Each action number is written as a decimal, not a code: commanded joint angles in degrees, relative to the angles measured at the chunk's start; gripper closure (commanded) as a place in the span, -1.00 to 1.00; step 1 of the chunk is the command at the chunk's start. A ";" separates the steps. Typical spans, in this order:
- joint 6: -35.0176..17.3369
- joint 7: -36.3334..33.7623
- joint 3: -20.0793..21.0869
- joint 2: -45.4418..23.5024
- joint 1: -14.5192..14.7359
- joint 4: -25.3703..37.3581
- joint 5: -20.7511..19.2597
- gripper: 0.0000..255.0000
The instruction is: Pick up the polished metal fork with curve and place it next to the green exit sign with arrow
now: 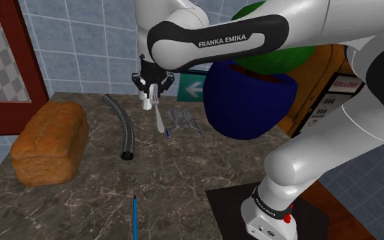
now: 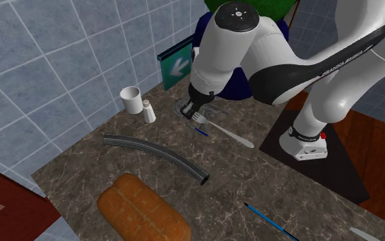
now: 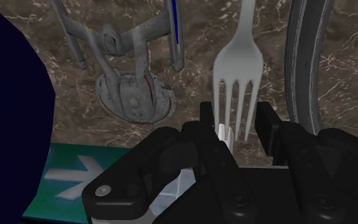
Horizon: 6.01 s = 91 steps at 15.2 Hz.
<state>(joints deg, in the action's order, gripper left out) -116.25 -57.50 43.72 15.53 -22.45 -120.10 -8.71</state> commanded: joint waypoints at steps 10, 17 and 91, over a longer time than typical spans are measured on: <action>8.00 2.55 -1.02 0.55 -0.11 7.86 0.83 1.00; 8.74 7.37 -4.43 1.02 -1.30 9.07 1.16 1.00; -6.80 35.88 -19.26 -16.46 -12.40 7.19 4.98 -1.00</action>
<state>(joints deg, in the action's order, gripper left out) -122.63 -21.60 24.45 -0.64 -34.86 -112.62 -3.70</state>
